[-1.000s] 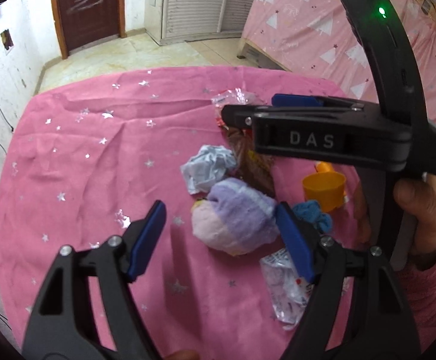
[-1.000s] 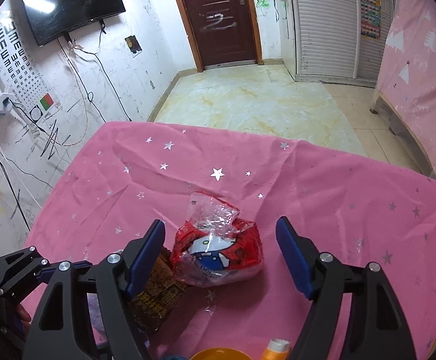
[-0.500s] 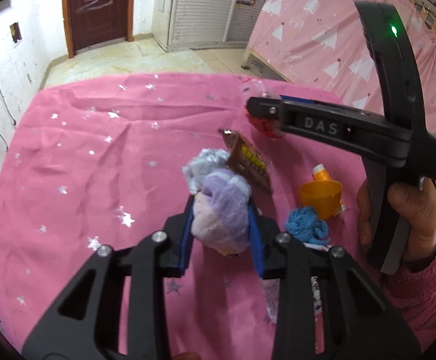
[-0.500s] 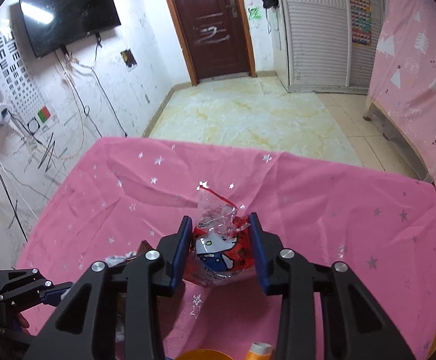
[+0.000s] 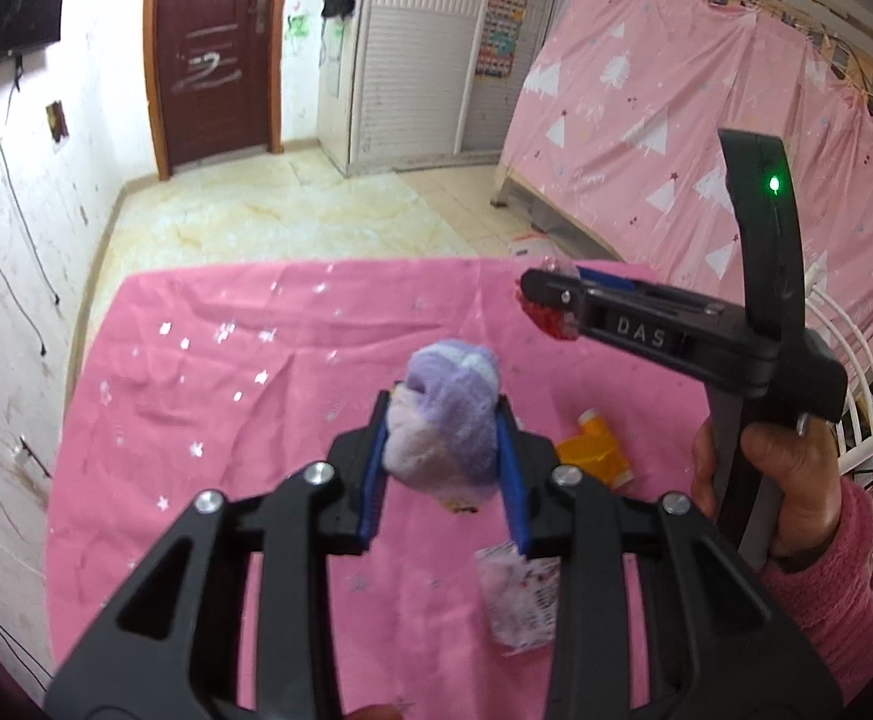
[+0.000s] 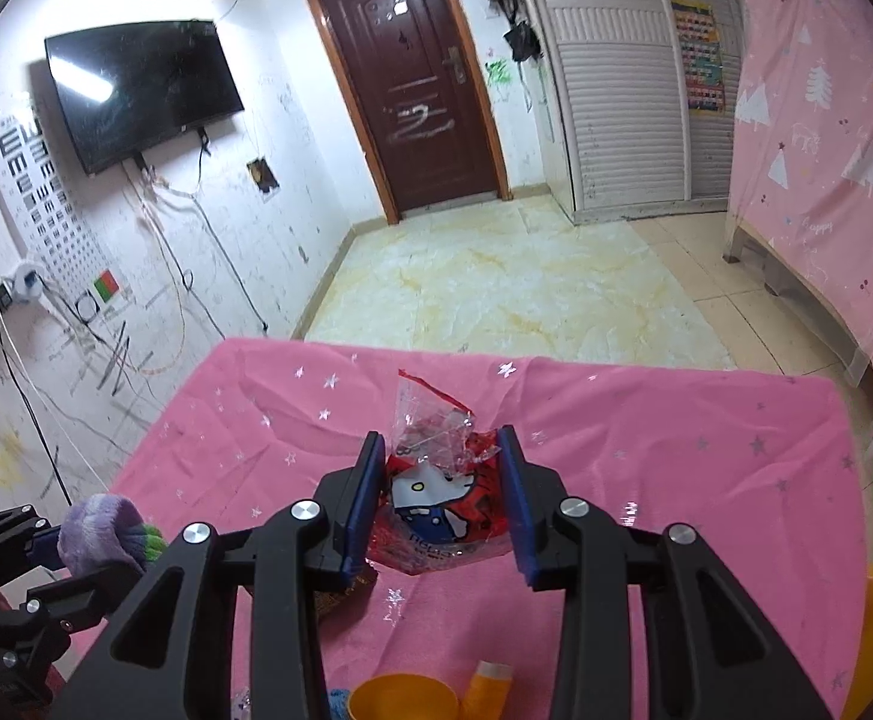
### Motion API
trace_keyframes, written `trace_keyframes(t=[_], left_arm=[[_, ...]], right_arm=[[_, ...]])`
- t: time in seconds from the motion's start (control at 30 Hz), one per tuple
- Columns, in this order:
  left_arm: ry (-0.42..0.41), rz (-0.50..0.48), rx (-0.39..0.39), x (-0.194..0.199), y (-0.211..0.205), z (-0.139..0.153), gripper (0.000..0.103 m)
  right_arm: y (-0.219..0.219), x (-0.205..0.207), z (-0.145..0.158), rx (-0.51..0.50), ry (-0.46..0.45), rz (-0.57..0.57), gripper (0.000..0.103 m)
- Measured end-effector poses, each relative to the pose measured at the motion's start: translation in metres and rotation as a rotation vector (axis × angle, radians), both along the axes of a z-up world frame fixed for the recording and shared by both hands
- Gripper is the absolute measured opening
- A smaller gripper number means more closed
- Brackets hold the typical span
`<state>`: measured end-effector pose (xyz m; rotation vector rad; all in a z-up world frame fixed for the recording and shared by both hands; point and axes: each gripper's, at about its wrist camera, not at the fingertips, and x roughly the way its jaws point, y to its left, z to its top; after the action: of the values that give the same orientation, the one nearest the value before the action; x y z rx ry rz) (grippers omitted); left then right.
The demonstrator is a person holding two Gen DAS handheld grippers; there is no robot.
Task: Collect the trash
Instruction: 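Carry the bag and plush ball over the yellow bin and open both tools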
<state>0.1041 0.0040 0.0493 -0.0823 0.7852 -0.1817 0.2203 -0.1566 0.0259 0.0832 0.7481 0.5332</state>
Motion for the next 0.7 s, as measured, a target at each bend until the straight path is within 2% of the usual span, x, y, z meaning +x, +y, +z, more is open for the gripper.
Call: trace_keyframes(t=[0.17,0.4,0.7], left_arm=[[-0.018,-0.040,0.024,0.002,-0.023,0.009,0.030],[-0.020,-0.107,0.053,0.011,-0.062,0.013,0.030],[-0.001,-0.198,0.075,0.025,-0.115,0.013,0.030]], right_arm=[[-0.030,-0.009,0.011,0.043,-0.026,-0.040,0.031],[-0.096,-0.022,0.023,0.094,-0.058,-0.135,0.031],[-0.170,-0.041,0.017,0.100,-0.068,-0.246,0.031]])
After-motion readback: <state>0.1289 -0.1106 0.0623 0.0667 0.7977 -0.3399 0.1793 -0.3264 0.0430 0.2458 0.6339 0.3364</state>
